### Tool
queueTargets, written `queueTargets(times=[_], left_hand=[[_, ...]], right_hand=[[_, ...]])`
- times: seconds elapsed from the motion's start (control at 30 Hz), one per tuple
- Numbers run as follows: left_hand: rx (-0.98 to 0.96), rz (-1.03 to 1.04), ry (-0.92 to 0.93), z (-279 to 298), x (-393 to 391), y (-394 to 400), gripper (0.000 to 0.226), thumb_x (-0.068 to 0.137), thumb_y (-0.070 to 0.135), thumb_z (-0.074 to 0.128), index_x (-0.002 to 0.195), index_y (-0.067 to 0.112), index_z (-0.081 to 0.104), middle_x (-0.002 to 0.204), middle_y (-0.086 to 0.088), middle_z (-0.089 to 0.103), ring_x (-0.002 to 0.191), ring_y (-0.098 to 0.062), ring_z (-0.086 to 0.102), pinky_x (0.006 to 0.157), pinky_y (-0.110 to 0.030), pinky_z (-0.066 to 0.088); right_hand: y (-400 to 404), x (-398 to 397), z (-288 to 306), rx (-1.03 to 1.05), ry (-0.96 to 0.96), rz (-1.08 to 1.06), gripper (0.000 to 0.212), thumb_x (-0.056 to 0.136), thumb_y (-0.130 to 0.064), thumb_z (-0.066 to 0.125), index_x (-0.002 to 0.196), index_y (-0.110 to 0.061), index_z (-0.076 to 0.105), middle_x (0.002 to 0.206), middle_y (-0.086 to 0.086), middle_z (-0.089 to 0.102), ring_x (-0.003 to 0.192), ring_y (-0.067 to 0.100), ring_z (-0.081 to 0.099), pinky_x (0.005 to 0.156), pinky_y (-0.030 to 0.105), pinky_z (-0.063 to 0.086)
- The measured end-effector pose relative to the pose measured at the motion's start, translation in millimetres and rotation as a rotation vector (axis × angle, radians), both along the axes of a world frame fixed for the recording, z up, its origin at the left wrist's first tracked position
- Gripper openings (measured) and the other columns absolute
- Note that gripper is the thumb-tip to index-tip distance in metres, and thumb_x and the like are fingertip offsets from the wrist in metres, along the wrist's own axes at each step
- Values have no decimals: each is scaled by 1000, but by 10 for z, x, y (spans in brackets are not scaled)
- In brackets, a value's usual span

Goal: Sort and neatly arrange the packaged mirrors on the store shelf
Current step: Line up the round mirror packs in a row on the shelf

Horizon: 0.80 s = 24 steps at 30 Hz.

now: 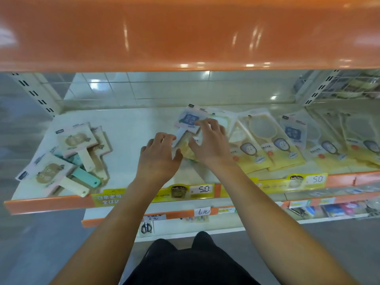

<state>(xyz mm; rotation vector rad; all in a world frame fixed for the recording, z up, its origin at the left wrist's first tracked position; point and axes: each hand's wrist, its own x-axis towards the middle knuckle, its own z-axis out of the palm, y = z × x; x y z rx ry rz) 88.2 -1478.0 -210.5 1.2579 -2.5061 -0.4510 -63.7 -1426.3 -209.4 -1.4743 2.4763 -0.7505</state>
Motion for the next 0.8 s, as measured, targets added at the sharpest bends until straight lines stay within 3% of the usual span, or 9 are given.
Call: queueTargets(times=[0.3, 0.57, 0.8], left_hand=[[14, -17, -30, -39, 213, -196, 38, 90, 36, 52, 125, 21, 50, 129, 1, 48, 113, -26, 52, 91, -40, 40], [37, 22, -64, -46, 251, -236, 40, 92, 36, 50, 129, 21, 48, 133, 1, 46, 116, -25, 50, 94, -40, 39], [53, 85, -67, -33, 188, -284, 39, 92, 36, 50, 129, 21, 48, 133, -1, 46, 116, -26, 50, 94, -40, 39]], right_hand=[[-782, 30, -112, 131, 85, -48, 43, 88, -42, 52, 124, -19, 52, 134, 9, 43, 120, 35, 39, 96, 43, 36], [-1033, -77, -209, 351, 219, -56, 51, 82, -53, 47, 122, -21, 51, 135, 10, 42, 122, 42, 35, 94, 51, 36], [-1150, -232, -103, 450, 148, 61, 53, 80, -50, 53, 126, -23, 48, 131, 11, 46, 120, 42, 42, 96, 51, 36]])
